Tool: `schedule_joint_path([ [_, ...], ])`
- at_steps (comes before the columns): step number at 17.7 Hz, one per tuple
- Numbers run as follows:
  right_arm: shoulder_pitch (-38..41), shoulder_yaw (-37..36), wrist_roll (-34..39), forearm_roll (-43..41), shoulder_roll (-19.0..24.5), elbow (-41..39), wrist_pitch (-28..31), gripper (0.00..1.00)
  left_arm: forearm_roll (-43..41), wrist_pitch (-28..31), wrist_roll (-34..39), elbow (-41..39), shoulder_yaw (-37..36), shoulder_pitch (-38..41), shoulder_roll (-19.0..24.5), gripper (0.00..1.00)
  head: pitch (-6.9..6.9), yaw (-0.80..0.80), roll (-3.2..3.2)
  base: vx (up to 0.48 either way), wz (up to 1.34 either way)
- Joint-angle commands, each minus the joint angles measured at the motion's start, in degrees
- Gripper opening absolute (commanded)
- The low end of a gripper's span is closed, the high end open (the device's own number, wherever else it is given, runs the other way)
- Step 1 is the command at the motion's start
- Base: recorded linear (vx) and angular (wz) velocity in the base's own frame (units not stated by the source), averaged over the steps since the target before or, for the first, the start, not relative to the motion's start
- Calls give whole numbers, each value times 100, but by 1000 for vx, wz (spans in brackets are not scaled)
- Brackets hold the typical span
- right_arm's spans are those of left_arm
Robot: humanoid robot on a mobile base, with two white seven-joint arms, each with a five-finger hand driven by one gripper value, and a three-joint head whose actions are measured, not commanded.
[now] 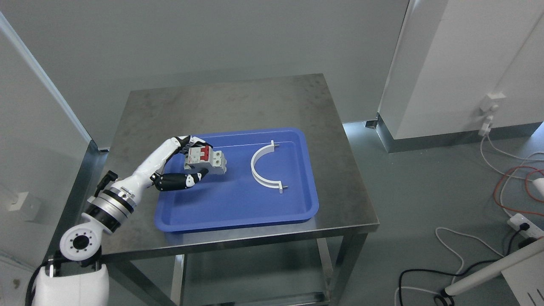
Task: Place circuit breaker on shelf
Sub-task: 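Lift the circuit breaker out of the tray with the left hand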
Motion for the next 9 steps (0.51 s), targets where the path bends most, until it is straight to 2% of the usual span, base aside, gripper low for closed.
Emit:
schedule_joint_path([
  [1,2,114,7,1,-100,1,69,100,1373,-97,2020,86,1010,-200,-452,4,0,0,0,-79,-94],
  [2,2,114,-1,1,-100,1,61,100,1392,-124,2803,86,984,-182,-452,4,0,0,0,-203,-150],
  [4,2,114,-1,1,-100,1,61,100,1392,-290,3729,33,861,-147,-452,5,0,0,0,-226,-141],
  [7,2,114,-1,1,-100,1,61,100,1401,-353,3585,-274,834,89,-452,5,0,0,0,-302,-214],
  [9,2,114,-1,1,-100,1,69,100,1401,-353,3138,-485,825,222,-452,5,0,0,0,-361,-174],
])
